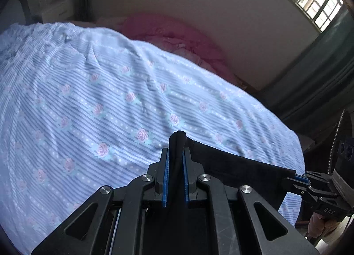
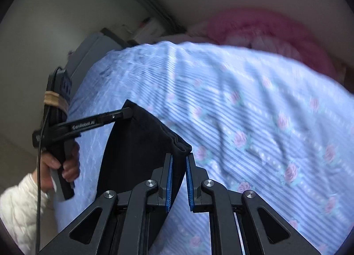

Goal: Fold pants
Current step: 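Lift the leg end with both grippers and fold it toward the waistband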

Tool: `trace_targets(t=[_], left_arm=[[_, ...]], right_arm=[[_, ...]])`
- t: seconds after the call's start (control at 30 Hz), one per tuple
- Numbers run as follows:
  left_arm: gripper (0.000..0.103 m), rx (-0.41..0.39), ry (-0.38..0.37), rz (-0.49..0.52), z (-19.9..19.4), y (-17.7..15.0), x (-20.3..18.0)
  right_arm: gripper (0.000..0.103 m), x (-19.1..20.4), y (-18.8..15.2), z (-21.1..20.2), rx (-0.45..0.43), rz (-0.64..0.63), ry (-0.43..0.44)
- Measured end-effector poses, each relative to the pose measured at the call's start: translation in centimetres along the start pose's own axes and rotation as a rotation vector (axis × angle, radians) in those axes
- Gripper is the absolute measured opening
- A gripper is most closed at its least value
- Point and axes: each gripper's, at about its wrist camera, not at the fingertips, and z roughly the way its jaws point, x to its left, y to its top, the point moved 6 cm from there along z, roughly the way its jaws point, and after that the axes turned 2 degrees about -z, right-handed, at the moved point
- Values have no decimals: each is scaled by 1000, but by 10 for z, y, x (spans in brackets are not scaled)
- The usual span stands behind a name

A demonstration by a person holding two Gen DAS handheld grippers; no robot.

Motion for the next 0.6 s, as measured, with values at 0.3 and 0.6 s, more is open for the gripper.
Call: trace_targets(t=[0.3, 0.6], left_arm=[[12, -219, 16, -39, -171, -49, 18], [12, -250, 100, -176, -252, -179, 73]], right_arm=[[12, 140, -14, -92, -93, -397, 31], [12, 275, -122, -110, 4, -676, 153]])
